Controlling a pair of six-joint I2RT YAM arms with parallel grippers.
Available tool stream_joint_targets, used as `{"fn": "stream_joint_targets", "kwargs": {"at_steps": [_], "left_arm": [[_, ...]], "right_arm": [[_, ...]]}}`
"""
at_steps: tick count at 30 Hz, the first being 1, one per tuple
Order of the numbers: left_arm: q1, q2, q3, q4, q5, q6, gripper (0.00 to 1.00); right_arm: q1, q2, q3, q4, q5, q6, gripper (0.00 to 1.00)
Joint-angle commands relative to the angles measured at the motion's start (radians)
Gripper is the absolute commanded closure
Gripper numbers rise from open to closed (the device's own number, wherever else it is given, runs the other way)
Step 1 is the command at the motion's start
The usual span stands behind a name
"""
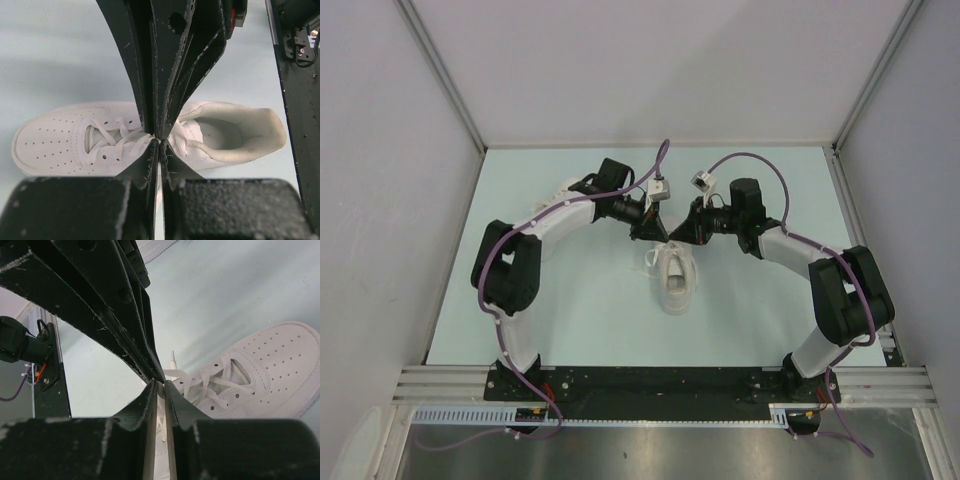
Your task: Tie the shoes
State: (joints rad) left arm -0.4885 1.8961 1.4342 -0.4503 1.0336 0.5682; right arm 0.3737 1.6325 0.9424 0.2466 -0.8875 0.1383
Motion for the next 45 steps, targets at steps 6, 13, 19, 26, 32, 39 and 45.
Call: {"fn": "stream_joint_targets", "kwargs": {"at_steps": [6, 13, 19, 26, 32, 39, 45], "left_arm": [[-0.004, 0.006, 0.057, 0.016, 0.057, 0.027, 0.87], [0.007, 0.001, 0.052, -0.014, 0.046, 0.03, 0.71], [0.013, 0.003, 0.052, -0.008, 0.04, 0.018, 0.68], [0.041, -0.006, 0.048, 0.104, 0.033, -0.109, 0.68], [0.041, 0.017, 0.091, 0.05, 0.026, -0.085, 0.58], [0.047, -0.009, 0.068, -0.123, 0.003, 0.087, 0.44], [0.047, -0.002, 0.057, -0.142, -0.032, 0.108, 0.4]], "right_arm": [[-0.002, 0.003, 0.036, -0.017, -0.002, -0.028, 1.0], [-0.028, -0.022, 0.036, -0.02, 0.035, -0.009, 1.0], [-0.044, -0.039, 0.029, -0.01, 0.041, 0.006, 1.0], [-0.053, -0.068, -0.002, 0.002, 0.038, 0.01, 1.0], [-0.052, -0.08, -0.011, 0.0, 0.038, 0.006, 1.0], [-0.053, -0.095, -0.028, -0.01, 0.041, -0.008, 1.0], [-0.052, -0.105, -0.039, -0.007, 0.048, -0.002, 1.0]]}}
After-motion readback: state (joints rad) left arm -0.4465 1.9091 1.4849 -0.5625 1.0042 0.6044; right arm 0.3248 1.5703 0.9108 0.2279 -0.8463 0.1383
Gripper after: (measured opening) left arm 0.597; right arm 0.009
